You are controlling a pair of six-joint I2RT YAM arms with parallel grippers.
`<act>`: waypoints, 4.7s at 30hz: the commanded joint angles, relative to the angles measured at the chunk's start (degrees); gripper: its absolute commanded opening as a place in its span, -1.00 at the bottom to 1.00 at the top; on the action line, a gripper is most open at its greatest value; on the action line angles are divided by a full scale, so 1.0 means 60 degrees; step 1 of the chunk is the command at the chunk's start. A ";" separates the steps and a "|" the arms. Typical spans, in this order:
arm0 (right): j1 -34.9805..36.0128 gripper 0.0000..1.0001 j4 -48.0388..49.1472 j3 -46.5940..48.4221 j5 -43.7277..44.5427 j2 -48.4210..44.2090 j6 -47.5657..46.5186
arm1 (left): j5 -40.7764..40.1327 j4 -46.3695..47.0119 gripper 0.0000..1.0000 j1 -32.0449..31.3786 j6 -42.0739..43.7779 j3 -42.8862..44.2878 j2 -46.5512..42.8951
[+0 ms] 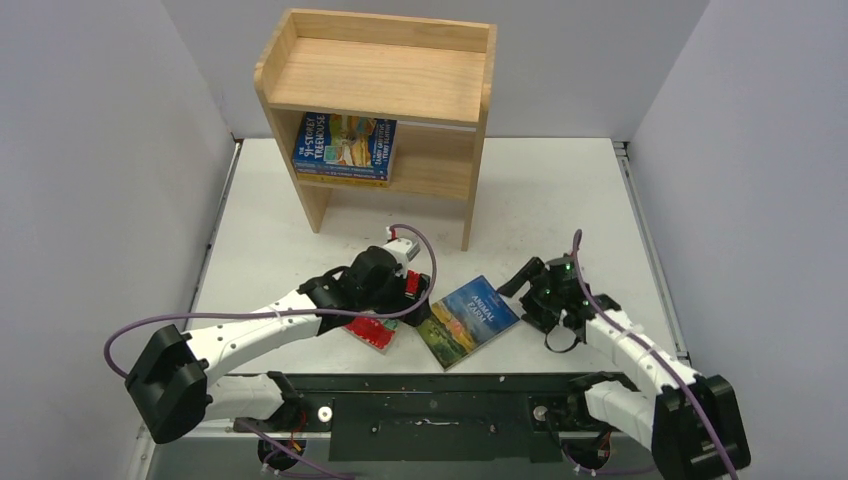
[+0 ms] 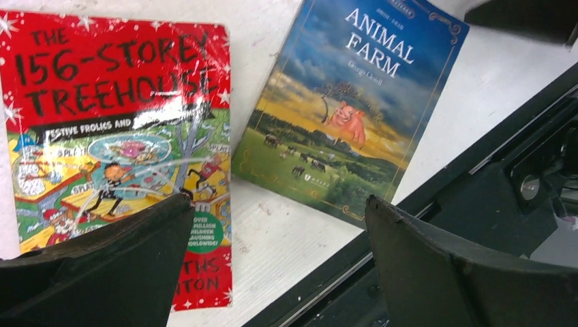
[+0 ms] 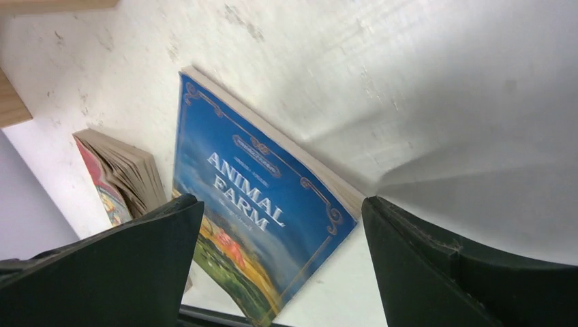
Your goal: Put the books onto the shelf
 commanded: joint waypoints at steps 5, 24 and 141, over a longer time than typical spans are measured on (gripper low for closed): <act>-0.0738 0.79 -0.2232 0.2919 0.1541 0.1218 -0.2736 | 0.0085 0.1122 0.93 -0.0009 0.0067 0.0735 0.0464; 0.1182 0.80 0.3409 -0.0873 -0.0908 0.0007 0.1048 | 0.1434 0.2037 0.93 0.0479 -0.0107 0.1128 0.1876; -0.1290 -0.89 0.7795 -0.1989 -0.6872 -0.1962 0.0530 | 0.8335 0.8887 0.61 0.2494 -0.3763 -0.0809 0.4853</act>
